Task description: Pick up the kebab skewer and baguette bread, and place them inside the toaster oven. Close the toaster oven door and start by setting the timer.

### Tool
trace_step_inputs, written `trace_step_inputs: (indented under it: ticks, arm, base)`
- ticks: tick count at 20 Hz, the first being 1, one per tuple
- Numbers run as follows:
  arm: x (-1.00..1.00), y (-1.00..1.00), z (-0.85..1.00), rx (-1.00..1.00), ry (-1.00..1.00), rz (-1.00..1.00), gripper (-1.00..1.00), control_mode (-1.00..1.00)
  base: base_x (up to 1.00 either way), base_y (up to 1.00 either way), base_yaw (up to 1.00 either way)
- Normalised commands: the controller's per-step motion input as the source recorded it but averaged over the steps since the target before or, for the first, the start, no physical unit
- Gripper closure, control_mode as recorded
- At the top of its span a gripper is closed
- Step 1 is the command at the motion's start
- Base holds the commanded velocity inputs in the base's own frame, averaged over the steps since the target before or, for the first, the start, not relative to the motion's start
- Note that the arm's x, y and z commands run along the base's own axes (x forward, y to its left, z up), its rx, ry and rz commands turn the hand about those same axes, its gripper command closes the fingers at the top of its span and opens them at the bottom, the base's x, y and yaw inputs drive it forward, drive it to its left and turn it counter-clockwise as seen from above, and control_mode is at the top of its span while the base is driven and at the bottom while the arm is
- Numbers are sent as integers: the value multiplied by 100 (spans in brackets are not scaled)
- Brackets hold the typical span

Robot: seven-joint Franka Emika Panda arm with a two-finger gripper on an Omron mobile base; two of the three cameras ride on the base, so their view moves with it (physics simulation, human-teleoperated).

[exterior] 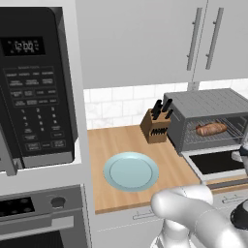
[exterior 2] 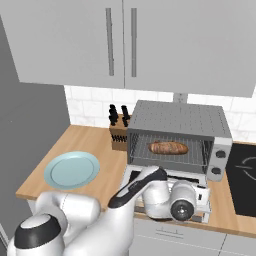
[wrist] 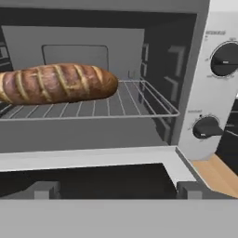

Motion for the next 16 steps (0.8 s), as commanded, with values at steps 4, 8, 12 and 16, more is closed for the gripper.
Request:
trace_step_inputs:
  ticks: [4, 8, 12, 16]
  arm:
    - [-99, -43, -20, 0, 12, 0, -100, -100]
    - [-79, -14, -29, 0, 14, 0, -100, -100]
    - [-65, -9, -34, 0, 12, 1, -100, -100]
    - [-36, -2, -34, 0, 7, 3, -100, -100]
  base:
    - [0, 0, 0]
    - [0, 0, 0]
    - [0, 0, 0]
    - [0, 0, 0]
